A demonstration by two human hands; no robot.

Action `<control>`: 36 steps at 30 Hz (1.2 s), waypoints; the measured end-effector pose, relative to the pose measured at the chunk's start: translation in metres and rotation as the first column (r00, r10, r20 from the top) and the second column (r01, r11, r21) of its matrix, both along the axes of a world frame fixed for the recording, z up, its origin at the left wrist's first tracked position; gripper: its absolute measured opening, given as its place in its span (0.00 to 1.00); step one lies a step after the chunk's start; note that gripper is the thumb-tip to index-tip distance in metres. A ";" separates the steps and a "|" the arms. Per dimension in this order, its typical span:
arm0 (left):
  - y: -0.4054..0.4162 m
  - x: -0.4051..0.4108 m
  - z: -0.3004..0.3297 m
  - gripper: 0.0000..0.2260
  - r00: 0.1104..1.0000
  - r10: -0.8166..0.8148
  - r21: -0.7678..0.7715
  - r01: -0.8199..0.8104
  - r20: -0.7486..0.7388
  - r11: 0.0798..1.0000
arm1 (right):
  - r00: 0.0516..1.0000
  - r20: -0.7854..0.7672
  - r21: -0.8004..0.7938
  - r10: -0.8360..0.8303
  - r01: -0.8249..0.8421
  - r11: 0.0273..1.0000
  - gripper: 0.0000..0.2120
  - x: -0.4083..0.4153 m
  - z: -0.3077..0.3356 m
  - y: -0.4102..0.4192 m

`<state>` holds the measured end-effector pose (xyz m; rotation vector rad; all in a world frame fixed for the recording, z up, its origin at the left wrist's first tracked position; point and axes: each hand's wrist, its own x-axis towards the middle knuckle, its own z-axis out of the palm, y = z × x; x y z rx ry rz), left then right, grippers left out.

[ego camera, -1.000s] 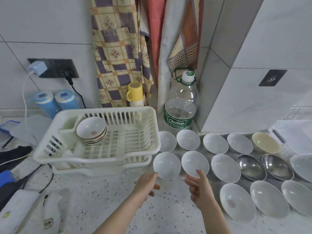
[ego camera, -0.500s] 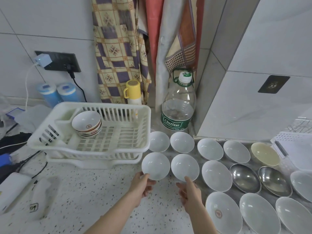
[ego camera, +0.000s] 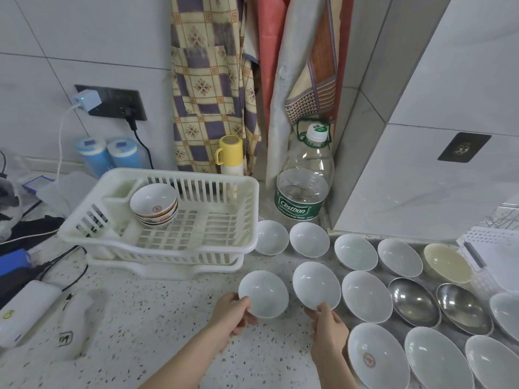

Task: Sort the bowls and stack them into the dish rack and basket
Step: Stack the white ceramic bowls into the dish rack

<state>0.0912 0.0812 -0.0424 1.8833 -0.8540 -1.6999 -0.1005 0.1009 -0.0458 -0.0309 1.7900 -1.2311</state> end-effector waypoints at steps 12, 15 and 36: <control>-0.001 0.055 0.079 0.14 0.977 -0.214 -0.214 0.213 0.019 0.953 | 0.990 -0.016 -0.297 -0.138 0.127 0.947 0.06 0.045 0.073 -0.019; -0.012 0.085 0.098 0.13 0.986 -0.163 -0.270 0.149 -0.030 0.951 | 0.992 -0.037 -0.377 -0.117 0.095 0.921 0.04 0.063 0.097 -0.032; -0.107 0.233 0.098 0.14 0.960 0.247 -0.429 -0.281 -0.134 0.859 | 0.787 -0.483 -0.208 0.385 -0.529 0.823 0.09 0.190 0.111 -0.152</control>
